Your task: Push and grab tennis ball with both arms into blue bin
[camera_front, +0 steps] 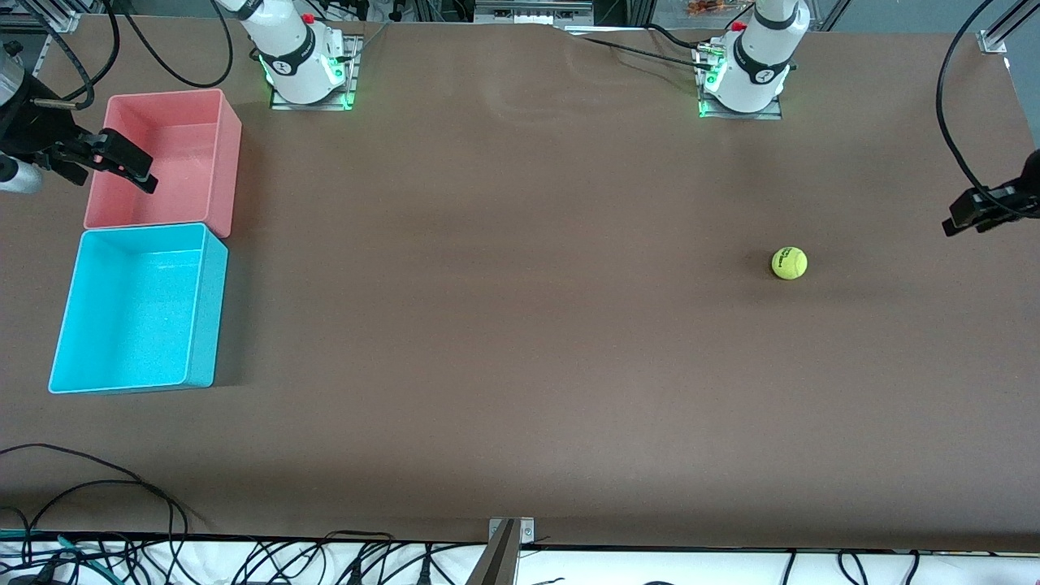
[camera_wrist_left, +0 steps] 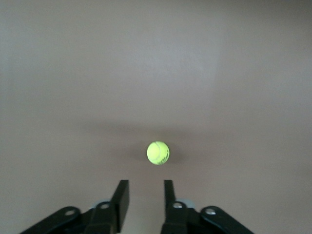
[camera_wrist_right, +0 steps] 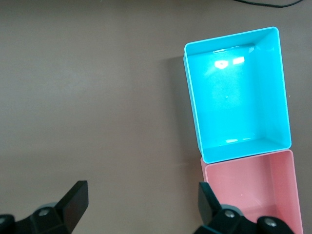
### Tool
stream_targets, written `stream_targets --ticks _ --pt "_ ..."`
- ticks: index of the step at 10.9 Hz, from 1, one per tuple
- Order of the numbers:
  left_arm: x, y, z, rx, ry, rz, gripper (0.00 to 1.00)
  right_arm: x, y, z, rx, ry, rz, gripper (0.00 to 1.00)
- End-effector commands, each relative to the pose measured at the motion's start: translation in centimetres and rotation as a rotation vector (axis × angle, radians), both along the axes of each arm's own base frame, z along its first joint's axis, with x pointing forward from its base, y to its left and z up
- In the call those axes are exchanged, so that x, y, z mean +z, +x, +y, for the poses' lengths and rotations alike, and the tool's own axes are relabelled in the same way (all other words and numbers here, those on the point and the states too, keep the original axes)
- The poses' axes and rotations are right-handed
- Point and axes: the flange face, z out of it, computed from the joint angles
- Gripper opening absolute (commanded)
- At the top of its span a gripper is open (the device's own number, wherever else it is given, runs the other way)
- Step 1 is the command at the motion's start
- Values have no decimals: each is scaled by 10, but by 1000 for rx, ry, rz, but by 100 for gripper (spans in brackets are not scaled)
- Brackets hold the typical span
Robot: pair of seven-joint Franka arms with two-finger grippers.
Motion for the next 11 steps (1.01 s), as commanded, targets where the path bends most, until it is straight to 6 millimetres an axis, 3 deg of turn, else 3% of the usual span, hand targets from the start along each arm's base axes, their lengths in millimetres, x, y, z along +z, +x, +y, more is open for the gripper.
stream_targets --ticks 1,2,4,9,11 --pt "6 1 -28 -147 -15 41 0 6 1 0 6 4 5 100" --pt "7 1 -37 -238 -22 39 0 6 1 0 6 4 5 100" --pt "5 1 -37 -261 -29 41 0 6 1 0 6 4 5 100" --pt "4 2 -38 -241 -28 43 0 7 1 -1 4 2 3 100" --pt "2 1 -32 -145 -23 50 0 7 2 -1 4 3 2 100"
